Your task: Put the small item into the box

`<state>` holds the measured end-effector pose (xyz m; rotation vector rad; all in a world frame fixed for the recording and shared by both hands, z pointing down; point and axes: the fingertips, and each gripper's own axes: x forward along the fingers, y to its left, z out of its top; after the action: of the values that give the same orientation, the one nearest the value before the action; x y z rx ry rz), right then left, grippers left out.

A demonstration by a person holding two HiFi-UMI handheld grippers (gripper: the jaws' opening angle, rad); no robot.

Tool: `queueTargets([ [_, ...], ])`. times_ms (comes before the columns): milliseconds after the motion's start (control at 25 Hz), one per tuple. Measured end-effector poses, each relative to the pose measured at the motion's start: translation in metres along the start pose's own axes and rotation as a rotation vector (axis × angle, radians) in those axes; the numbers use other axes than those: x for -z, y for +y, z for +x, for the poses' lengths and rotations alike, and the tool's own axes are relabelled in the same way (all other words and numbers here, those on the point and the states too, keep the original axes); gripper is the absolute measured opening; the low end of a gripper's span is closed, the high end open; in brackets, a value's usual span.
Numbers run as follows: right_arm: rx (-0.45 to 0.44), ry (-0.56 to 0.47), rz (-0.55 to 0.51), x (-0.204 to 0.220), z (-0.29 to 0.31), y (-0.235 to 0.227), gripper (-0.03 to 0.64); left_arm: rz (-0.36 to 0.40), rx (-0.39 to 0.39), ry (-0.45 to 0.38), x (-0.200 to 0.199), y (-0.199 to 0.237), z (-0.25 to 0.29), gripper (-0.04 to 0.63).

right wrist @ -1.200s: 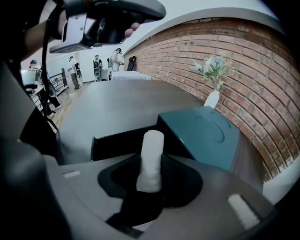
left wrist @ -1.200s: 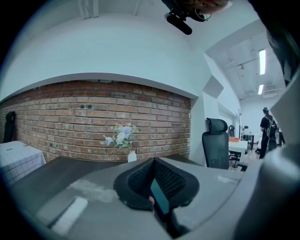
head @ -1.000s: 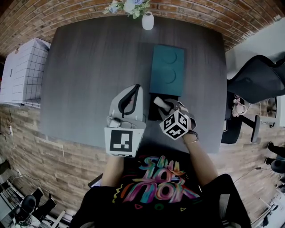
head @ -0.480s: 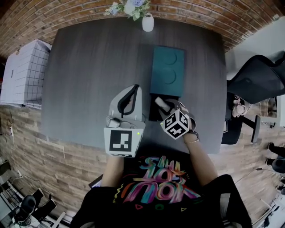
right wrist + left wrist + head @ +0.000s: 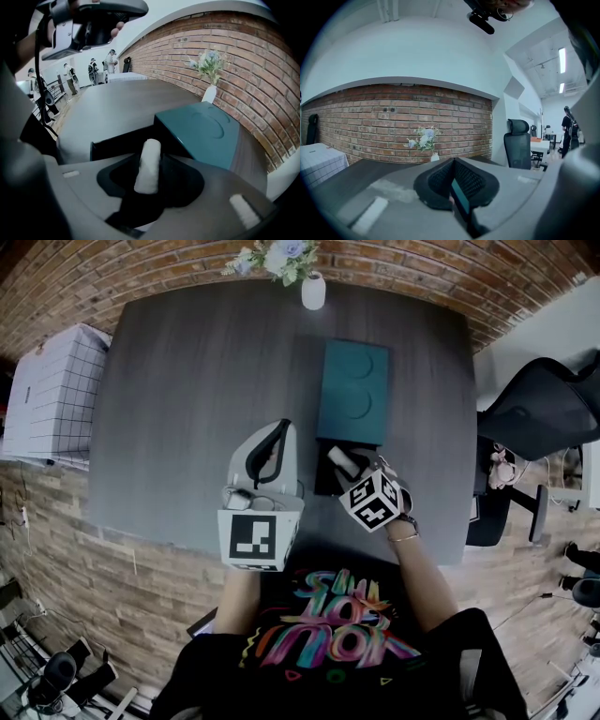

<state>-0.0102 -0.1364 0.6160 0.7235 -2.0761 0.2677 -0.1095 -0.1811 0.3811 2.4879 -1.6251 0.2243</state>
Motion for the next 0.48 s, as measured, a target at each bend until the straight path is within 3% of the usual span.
queueTargets([
  [480,-0.009,-0.058,0.051,-0.0070,-0.0059,-0.0050,0.155,0.023,0.004,-0.017,-0.0092,-0.0025,-0.0078,0.002],
])
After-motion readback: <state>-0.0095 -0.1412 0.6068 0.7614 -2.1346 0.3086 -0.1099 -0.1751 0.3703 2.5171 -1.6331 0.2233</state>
